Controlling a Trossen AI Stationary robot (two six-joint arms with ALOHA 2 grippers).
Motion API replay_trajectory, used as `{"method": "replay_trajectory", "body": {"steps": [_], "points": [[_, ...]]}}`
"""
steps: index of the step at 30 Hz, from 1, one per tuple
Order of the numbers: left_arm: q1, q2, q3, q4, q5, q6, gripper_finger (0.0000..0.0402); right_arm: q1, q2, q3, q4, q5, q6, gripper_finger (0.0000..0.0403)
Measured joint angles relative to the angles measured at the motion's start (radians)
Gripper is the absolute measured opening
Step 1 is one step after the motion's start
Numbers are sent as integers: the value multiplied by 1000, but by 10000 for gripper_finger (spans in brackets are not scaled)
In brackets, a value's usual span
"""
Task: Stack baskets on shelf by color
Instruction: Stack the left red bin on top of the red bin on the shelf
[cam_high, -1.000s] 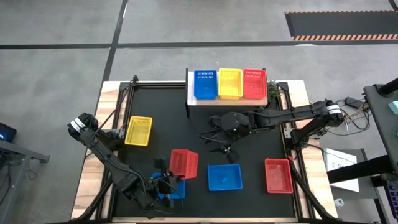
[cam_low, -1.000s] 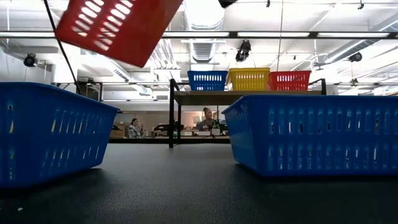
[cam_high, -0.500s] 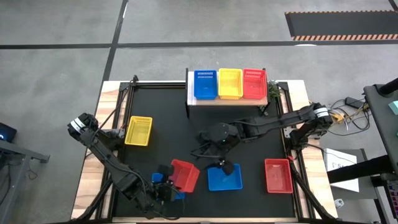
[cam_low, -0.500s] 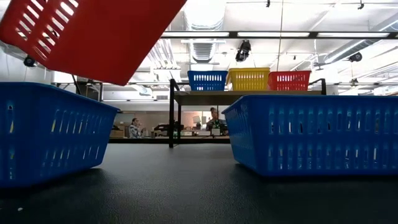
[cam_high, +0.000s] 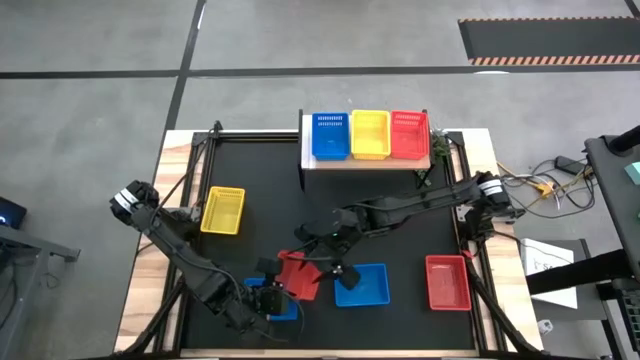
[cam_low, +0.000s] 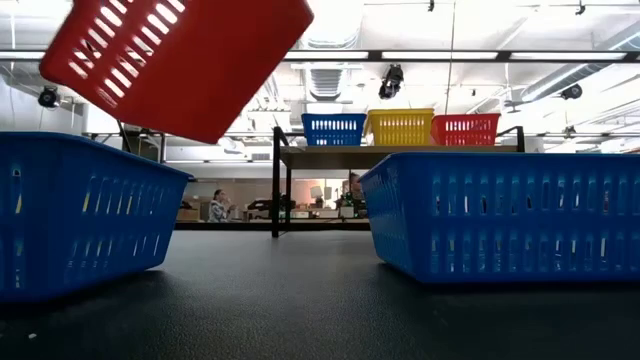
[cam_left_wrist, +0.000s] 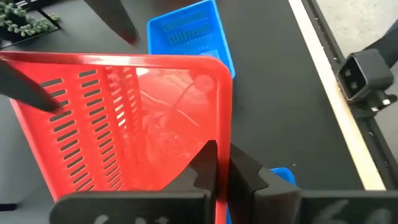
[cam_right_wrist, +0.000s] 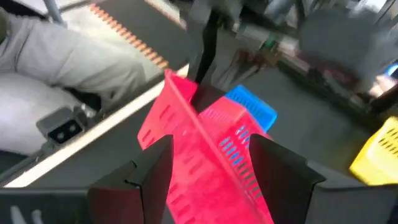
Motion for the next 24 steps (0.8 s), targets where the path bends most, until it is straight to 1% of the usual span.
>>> {"method": "replay_trajectory", "body": {"steps": [3, 6, 13, 17, 20, 24], "points": [[4, 0, -1, 0, 0, 1, 0, 0, 37, 37, -38, 0, -5, 203], [3, 0, -4, 0, 11, 39, 0, 0, 71, 77, -80, -8, -10, 203], [4, 0, -6, 22, 15, 125, 0, 0, 112, 118, -133, -119, -35, 203], [6, 0, -9, 21, 10, 134, 0, 0, 118, 121, -137, -128, -54, 196], [6, 0, -10, 18, 10, 142, 0, 0, 118, 116, -137, -129, -80, 165], [6, 0, -10, 15, 10, 150, 2, 1, 118, 115, -146, -138, -97, 90]]}}
